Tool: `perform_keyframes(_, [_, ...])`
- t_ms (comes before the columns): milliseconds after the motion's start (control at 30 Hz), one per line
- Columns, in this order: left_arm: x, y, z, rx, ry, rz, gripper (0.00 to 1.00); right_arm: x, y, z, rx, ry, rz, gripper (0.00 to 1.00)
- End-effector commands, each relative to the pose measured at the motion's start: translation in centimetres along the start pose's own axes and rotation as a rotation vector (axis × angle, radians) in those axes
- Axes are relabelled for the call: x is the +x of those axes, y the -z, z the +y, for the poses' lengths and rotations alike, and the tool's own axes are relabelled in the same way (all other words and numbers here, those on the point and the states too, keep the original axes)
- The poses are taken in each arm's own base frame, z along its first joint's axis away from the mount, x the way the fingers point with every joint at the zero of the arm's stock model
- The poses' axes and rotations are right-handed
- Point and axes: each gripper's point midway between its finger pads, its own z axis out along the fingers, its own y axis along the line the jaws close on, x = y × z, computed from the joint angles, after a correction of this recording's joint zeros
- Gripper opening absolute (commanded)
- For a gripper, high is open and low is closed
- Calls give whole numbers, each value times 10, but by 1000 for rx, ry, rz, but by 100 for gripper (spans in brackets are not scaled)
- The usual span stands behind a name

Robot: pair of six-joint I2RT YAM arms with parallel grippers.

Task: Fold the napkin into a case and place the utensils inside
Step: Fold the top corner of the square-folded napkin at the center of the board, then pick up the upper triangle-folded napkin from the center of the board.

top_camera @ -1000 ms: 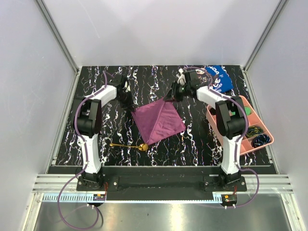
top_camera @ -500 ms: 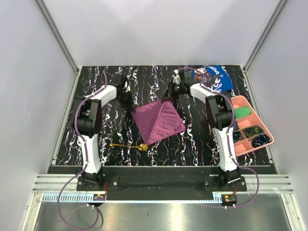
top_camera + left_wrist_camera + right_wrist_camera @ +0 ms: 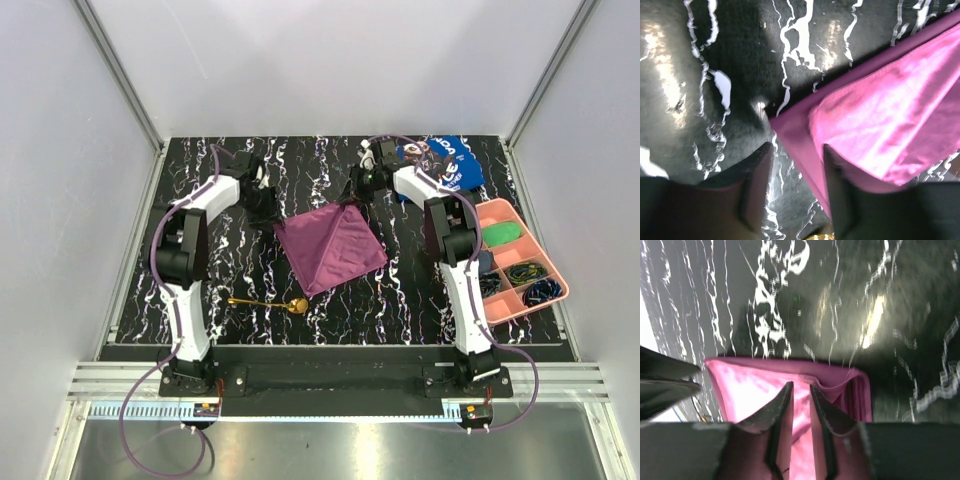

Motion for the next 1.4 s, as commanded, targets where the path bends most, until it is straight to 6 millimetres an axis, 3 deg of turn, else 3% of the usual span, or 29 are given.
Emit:
perform_keyframes(0, [-35, 58, -11, 24, -13, -167, 58, -33, 73, 49, 61, 93, -99, 31])
perform_keyframes(33, [-35, 60, -10, 25, -6, -169, 62, -28, 78, 46, 90, 90, -94, 39])
perform_keyframes(67, [-35, 62, -7, 24, 8, -174, 75, -26, 85, 47, 111, 93, -97, 42])
perform_keyframes(100, [-33, 62, -6, 24, 18, -170, 78, -26, 99, 53, 141, 103, -116, 45])
perform_keyframes(167, [-30, 56, -6, 37, 41, -155, 81, -10, 103, 55, 152, 98, -93, 52])
perform_keyframes(267, [-27, 40, -8, 53, 84, -122, 78, 17, 107, 77, 146, 146, -61, 58])
perform_keyframes(300, [-26, 36, -8, 52, 94, -116, 76, 34, 104, 89, 158, 181, -40, 59])
perform_keyframes(400, [-30, 27, -11, 44, 112, -128, 75, 62, 98, 102, 193, 242, -9, 64])
perform_keyframes(433, [-32, 25, -12, 41, 120, -137, 75, 81, 90, 118, 188, 288, 20, 65])
perform_keyframes(633, [-30, 10, -15, -33, 170, -161, 74, 136, 68, 136, 266, 431, 83, 70])
perform_keyframes(700, [-28, 4, -12, -66, 184, -164, 72, 145, 62, 132, 307, 469, 99, 71])
perform_keyframes(833, [-20, -9, -14, -102, 216, -150, 65, 161, 56, 132, 334, 516, 128, 72])
perform_keyframes(1033, [-5, -16, -3, -180, 254, -141, 63, 185, 43, 139, 322, 566, 169, 72])
perform_keyframes(1267, [-1, -25, 2, -201, 252, -124, 57, 204, 20, 134, 341, 587, 196, 58])
perform_keyframes(1300, [0, -28, 3, -204, 253, -119, 51, 207, 18, 134, 342, 588, 202, 56])
perform_keyframes(1367, [1, -28, 4, -207, 252, -117, 50, 215, 14, 132, 349, 598, 216, 55])
